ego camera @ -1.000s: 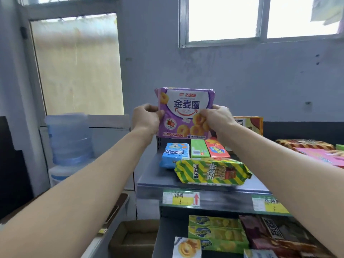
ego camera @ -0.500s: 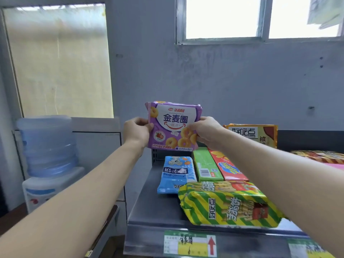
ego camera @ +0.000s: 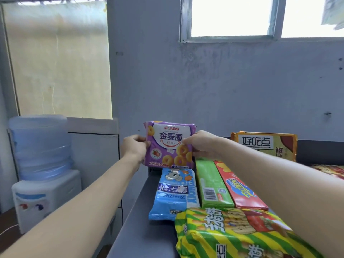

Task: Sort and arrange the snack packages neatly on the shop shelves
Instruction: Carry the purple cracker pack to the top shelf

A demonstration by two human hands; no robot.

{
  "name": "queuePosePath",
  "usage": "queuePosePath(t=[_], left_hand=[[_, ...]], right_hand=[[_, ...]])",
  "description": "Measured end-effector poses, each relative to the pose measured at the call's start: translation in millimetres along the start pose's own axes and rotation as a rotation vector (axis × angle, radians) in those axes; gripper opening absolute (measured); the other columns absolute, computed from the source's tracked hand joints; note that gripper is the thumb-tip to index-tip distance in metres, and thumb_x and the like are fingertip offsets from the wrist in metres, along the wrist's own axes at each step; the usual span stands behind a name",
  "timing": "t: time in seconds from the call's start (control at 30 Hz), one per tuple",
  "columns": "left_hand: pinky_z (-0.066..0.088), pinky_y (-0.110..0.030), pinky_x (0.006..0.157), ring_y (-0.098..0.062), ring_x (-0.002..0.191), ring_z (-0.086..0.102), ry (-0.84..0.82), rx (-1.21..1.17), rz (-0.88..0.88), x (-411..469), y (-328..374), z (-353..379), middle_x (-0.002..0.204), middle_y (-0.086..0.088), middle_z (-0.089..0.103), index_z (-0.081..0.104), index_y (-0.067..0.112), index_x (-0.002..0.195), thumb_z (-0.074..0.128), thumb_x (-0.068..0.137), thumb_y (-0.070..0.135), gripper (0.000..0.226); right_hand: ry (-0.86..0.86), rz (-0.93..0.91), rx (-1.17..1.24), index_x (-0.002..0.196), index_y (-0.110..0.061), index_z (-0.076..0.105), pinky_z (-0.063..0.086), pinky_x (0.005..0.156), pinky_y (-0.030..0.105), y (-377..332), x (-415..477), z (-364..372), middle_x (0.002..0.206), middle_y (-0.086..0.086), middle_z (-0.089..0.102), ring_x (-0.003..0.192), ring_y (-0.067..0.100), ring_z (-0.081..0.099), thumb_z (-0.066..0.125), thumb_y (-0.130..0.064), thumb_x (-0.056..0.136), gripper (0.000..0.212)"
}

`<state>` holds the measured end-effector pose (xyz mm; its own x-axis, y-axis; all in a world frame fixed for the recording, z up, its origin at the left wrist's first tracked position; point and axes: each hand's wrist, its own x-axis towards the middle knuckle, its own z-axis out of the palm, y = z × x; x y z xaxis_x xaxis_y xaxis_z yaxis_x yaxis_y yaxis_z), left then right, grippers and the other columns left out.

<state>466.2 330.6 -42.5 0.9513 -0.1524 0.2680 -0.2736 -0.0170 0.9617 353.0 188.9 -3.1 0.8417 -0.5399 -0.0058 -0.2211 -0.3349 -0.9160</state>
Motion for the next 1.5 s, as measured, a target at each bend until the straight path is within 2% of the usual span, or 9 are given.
queuePosePath(t=[0.23,0.33,0.5,0.9,1.07,1.13,1.27,1.37,1.5], left_hand=[[0.057,-0.041,0.075,-0.031,0.082,0.066,-0.071,0.01,-0.093,-2,-14,19,0.091,-0.016,0.067,0.055,0.01,0.073,0.065,0.086,0.007,0.017],[0.055,-0.035,0.067,-0.028,0.077,0.065,-0.106,0.023,-0.097,-6,-13,22,0.09,-0.016,0.067,0.054,0.01,0.073,0.063,0.087,0.006,0.017],[0.056,-0.041,0.078,-0.031,0.087,0.066,-0.137,0.05,-0.106,-6,-16,25,0.096,-0.018,0.069,0.054,0.01,0.073,0.062,0.089,0.007,0.018],[0.055,-0.045,0.077,-0.035,0.087,0.067,-0.223,0.065,-0.101,-18,-14,25,0.101,-0.025,0.068,0.055,0.007,0.078,0.065,0.087,0.009,0.013],[0.056,-0.046,0.084,-0.035,0.096,0.066,-0.263,0.07,-0.105,-21,-12,20,0.105,-0.022,0.068,0.057,0.002,0.096,0.063,0.089,0.011,0.013],[0.055,-0.046,0.086,-0.035,0.1,0.065,-0.253,0.089,-0.099,-23,-10,16,0.108,-0.022,0.067,0.057,0.0,0.104,0.064,0.088,0.011,0.021],[0.058,-0.04,0.073,-0.031,0.087,0.067,-0.189,0.142,-0.1,-33,-4,6,0.103,-0.024,0.067,0.05,0.005,0.078,0.065,0.087,0.012,0.018],[0.051,-0.027,0.055,-0.02,0.073,0.061,-0.303,0.316,-0.188,-48,5,-5,0.091,-0.014,0.067,0.054,0.007,0.085,0.066,0.087,0.026,0.023],[0.054,-0.029,0.063,-0.02,0.075,0.064,-0.582,0.534,-0.359,-66,14,-19,0.082,-0.008,0.067,0.061,0.005,0.086,0.068,0.083,0.039,0.035]], right_hand=[[0.027,0.048,-0.106,0.092,-0.016,0.058,0.056,0.081,0.034,15,1,-10,0.093,0.004,0.066,0.095,0.022,0.067,0.053,-0.014,0.094,0.005],[0.04,0.059,-0.104,0.083,-0.016,0.054,0.055,0.075,0.032,17,-1,-12,0.081,0.002,0.063,0.091,0.021,0.067,0.052,-0.013,0.094,0.011],[0.093,0.051,-0.121,0.077,-0.017,0.051,0.056,0.079,0.034,18,0,-14,0.076,0.0,0.06,0.088,0.02,0.066,0.049,-0.012,0.095,0.019],[0.145,0.078,-0.179,0.112,-0.011,0.057,0.053,0.074,0.029,22,-5,-14,0.108,0.007,0.065,0.103,0.025,0.063,0.045,-0.008,0.095,0.02],[0.185,0.074,-0.238,0.114,-0.009,0.056,0.052,0.066,0.024,19,-12,-15,0.079,0.002,0.057,0.089,0.021,0.063,0.048,-0.01,0.095,0.021],[0.203,0.049,-0.279,0.117,-0.003,0.055,0.048,0.06,0.023,16,-15,-19,0.087,0.006,0.057,0.082,0.02,0.057,0.049,-0.008,0.093,0.025],[0.193,0.057,-0.337,0.109,-0.002,0.058,0.055,0.074,0.028,9,-28,-18,0.078,0.008,0.058,0.068,0.019,0.053,0.049,-0.006,0.092,0.02],[0.062,0.085,-0.311,0.103,-0.003,0.057,0.053,0.063,0.026,2,-43,-8,0.071,0.009,0.059,0.059,0.018,0.056,0.055,-0.007,0.09,0.013],[-0.126,0.161,-0.414,0.117,-0.003,0.053,0.056,0.059,0.026,-4,-55,12,0.089,0.012,0.065,0.068,0.019,0.063,0.059,-0.011,0.091,0.027]])
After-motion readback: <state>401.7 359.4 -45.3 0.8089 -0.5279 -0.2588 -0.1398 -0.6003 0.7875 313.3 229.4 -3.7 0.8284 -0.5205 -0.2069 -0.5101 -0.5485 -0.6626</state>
